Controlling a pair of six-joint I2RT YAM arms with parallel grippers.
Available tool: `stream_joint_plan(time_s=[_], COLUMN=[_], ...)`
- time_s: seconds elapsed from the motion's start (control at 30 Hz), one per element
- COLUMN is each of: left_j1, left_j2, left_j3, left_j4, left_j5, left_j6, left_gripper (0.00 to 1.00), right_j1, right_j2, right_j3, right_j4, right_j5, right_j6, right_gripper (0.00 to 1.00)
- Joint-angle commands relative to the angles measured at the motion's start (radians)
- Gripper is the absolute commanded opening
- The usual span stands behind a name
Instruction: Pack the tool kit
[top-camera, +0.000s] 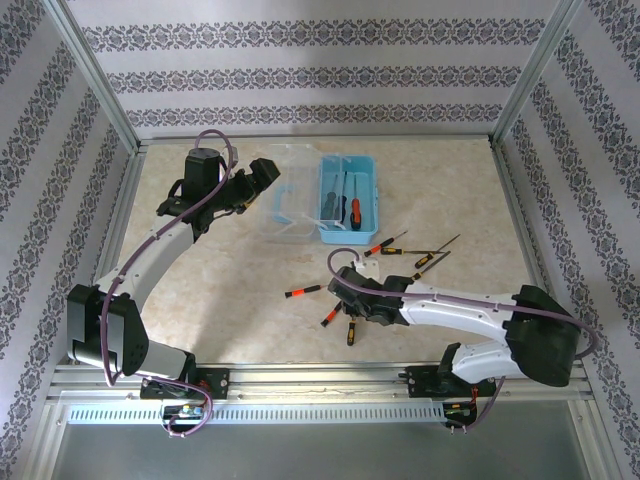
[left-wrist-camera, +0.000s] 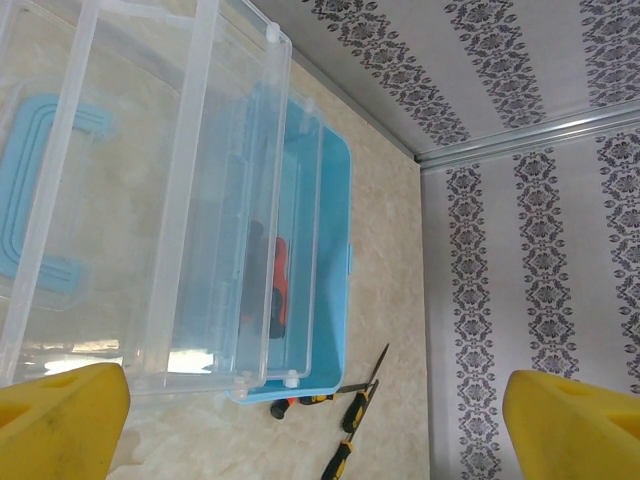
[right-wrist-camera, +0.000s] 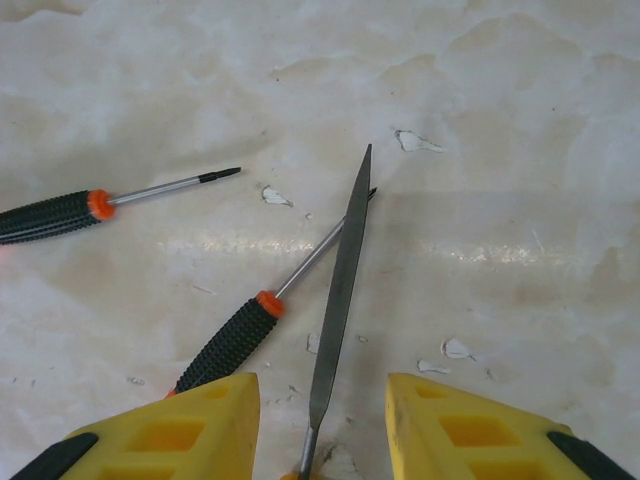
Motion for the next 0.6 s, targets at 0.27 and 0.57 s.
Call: stream_joint_plan(time_s=[0.27, 0.57], left_j1=[-0.011, -0.017], left_j2=[0.033, 0.048], left_j3=[-0.020, -0.018], left_j4=[0.071, 0.068], left_j5=[0.044, 0.044], left_j6=[-0.039, -0.038], left_gripper=[0.96, 0.96], right_j1=[0.032, 0.147], right_j2=[0.064, 0.090], right_j3=[0.025, 0.024], right_j4=[-0.022, -0.085], right_j5=[0.038, 0.040], right_j6=[0.078, 0.219], right_gripper=[0.39, 0.38])
